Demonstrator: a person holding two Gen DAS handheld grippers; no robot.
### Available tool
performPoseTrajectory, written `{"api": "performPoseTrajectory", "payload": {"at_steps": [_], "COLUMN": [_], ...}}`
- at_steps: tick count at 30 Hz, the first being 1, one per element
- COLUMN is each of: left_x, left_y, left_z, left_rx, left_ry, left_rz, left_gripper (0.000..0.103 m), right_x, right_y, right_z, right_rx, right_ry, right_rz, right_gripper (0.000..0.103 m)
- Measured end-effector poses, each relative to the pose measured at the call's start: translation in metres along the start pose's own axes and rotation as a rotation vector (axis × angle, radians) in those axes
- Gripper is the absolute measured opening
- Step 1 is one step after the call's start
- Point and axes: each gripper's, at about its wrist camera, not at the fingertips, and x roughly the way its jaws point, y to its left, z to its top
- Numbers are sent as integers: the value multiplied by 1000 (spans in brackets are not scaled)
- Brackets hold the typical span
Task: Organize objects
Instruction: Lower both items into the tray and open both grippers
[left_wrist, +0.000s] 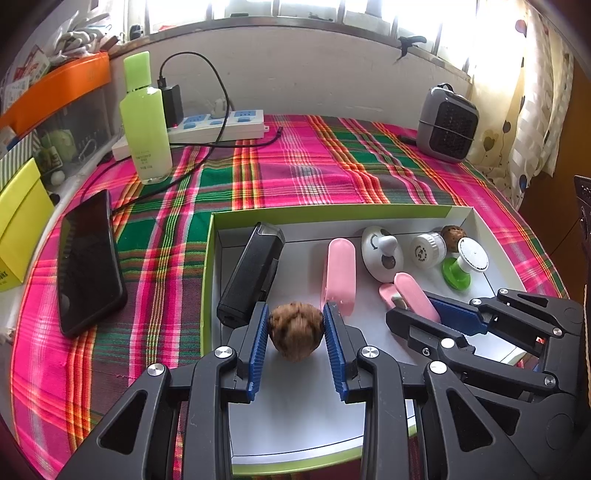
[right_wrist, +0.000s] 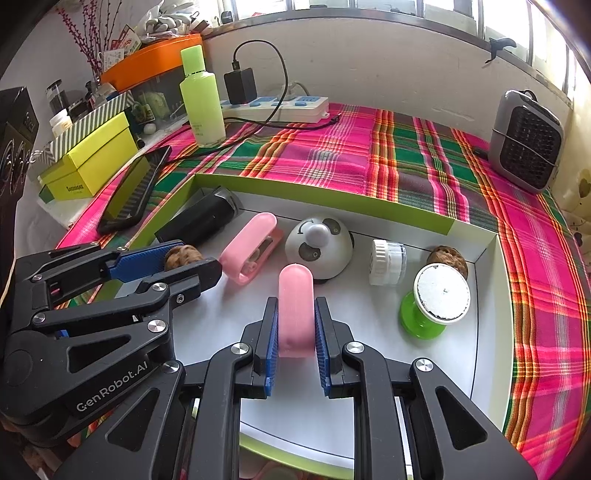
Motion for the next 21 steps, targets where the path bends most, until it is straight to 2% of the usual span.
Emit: {"api": "performPoseTrajectory", "payload": {"at_steps": [15,21], "left_x": [-1,-3], "left_y": [-1,-1], "left_z": [0,-2], "left_rx": [-1,-1], "left_ry": [5,-1], "left_rz": [-5,-2], "left_gripper": [29,32], "right_x": [0,-3], "right_y": [1,-4], "right_z": [0,-3], "right_rx": [-6,13], "right_ry": [2,0], "right_rz": [-11,-20], "right_gripper": [20,29]}}
